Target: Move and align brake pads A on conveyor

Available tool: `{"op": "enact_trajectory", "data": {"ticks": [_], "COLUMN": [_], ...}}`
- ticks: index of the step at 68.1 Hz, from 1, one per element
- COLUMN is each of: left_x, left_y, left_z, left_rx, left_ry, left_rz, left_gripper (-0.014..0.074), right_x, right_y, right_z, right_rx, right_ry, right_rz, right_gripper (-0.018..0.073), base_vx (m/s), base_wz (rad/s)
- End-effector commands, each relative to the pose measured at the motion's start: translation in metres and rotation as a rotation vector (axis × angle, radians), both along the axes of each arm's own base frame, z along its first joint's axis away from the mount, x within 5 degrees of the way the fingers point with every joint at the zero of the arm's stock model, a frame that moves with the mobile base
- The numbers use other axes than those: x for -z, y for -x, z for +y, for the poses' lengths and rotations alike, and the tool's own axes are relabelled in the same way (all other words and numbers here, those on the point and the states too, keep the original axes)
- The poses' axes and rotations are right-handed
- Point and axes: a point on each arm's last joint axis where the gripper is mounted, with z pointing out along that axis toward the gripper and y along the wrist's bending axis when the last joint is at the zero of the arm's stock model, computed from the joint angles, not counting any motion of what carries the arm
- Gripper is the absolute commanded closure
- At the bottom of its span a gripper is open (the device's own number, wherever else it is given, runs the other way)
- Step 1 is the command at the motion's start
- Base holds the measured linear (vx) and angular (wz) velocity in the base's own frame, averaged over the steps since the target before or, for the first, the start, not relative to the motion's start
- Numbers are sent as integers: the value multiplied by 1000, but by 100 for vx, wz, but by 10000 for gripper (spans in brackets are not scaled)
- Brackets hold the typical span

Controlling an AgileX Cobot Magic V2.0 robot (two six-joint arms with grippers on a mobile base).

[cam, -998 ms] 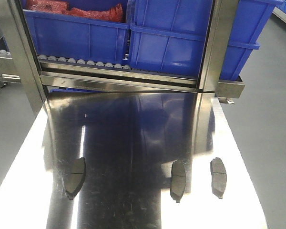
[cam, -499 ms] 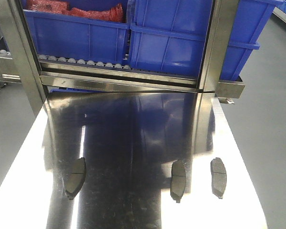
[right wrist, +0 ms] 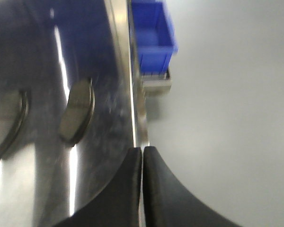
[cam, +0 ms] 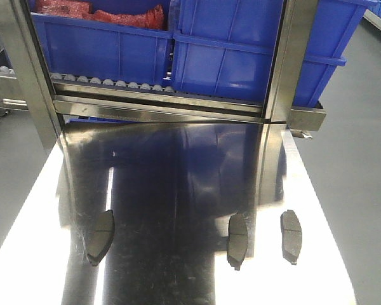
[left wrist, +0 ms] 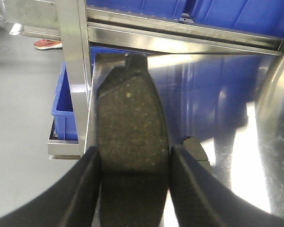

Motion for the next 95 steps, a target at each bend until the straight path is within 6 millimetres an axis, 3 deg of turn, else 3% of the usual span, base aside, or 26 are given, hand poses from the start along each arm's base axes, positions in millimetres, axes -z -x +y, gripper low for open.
{"op": "enact_trajectory", "data": {"ticks": [1,34,42,59,68,95], "left_x": [-17,-16,-16,-16,-16,-16], "left_y": [-2,-2,-2,-2,-2,-2], "left_z": [0,0,0,0,0,0], "left_rx": [-7,-7,-7,-7,-7,-7], "left_ry": [29,29,29,29,29,29], "left_rz": [-110,-109,-109,-109,-109,-109], "left_gripper": [602,602,602,602,602,602], "right_x": [-6,1,1,1,0,-3], "right_y": [-10,-17,-17,-17,-18,-27], "right_z": [0,-1,-1,-1,-1,4], "right_rx": [5,18,18,15,4,-34], "right_ry": [-24,-28,-32,-31,-18,-57], "right_rz": [3,71,75,76,63,41], "right_gripper": [571,546,482,202,97,85], "base_vx": [0,0,0,0,0,0], "base_wz": [0,0,0,0,0,0]}}
